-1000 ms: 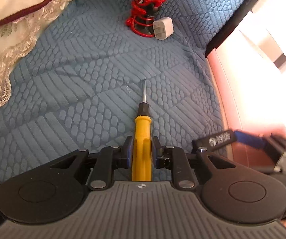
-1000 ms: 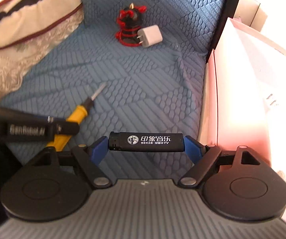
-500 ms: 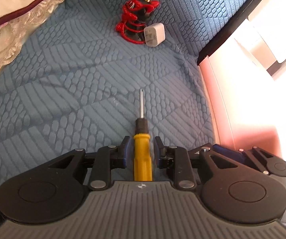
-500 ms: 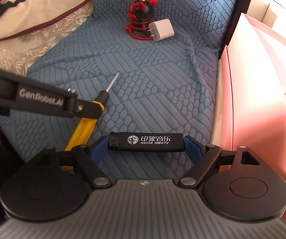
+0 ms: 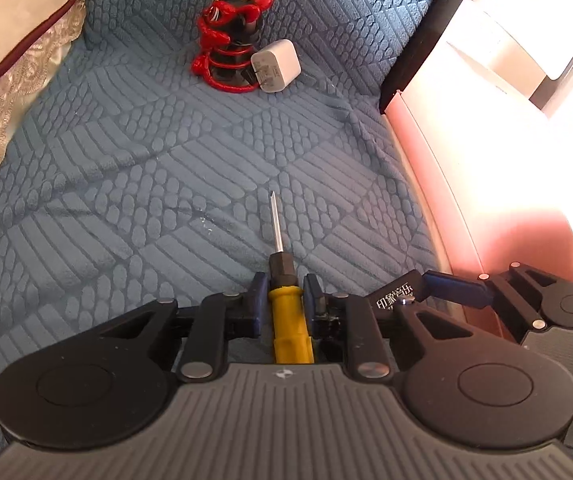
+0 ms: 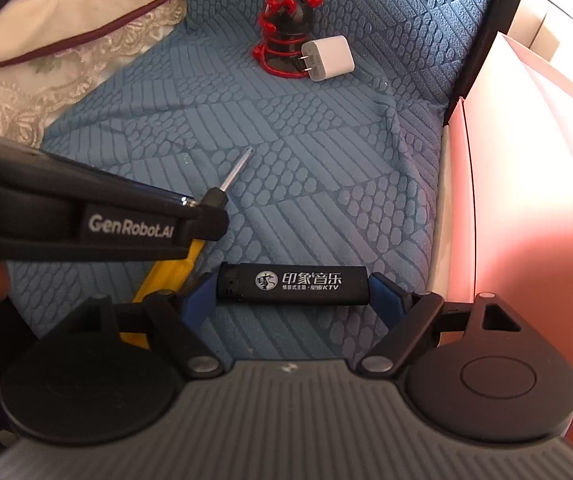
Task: Organize rigid objects
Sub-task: 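Lift the lighter and screwdriver with both tools toward the pink box, then carry the black lighter with the right tool while the left tool carries the screwdriver over the box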
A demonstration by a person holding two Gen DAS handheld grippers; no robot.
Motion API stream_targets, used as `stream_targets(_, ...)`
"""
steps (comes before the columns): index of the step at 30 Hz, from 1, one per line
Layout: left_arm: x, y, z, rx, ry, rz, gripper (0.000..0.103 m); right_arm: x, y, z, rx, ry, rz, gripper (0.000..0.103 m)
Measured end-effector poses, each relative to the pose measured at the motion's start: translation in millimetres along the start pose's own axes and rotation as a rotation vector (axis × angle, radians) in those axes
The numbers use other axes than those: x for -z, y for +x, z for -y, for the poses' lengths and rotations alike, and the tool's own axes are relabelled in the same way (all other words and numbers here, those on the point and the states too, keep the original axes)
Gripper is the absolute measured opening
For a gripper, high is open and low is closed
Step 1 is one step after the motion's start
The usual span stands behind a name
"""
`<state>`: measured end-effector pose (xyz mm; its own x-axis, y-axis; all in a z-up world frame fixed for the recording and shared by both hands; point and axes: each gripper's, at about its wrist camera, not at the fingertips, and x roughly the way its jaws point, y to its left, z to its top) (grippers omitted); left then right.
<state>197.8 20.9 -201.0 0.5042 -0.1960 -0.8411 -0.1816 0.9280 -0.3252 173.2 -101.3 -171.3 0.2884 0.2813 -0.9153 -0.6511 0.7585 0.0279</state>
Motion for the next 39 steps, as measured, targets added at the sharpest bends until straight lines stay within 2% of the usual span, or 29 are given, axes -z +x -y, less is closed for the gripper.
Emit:
stream_targets(6,-1,-7,-1,0.007,-0.015,-0.001,0.022,-2,-1,2,-0.009,0.023,-0.006,0.085)
stream_targets(10,-4,-23,-5,0.054,-0.044,0.035,0.022,-5,-11,6,-0.010,0.041,0.014,0.085)
stream_targets(14,-8,-40,-7,0.070,-0.058,0.074,0.022,-12,-23,5,0.009,0.023,0.032,0.084)
stream_targets(24,-15,-81,-14,0.122,-0.115,0.146,0.021,-24,-71,17,-0.044,0.134,0.105,0.084)
stream_targets(30,-22,-123,-2,0.160,-0.112,0.208,0.021,-37,-107,27,-0.056,0.148,0.157,0.084)
stream_targets(35,-32,-152,18,0.141,-0.086,0.259,0.021,-45,-140,43,-0.053,0.185,0.207,0.084)
stream_targets(39,-44,-171,38,0.168,-0.083,0.289,0.021,-52,-166,57,-0.033,0.192,0.249,0.084)
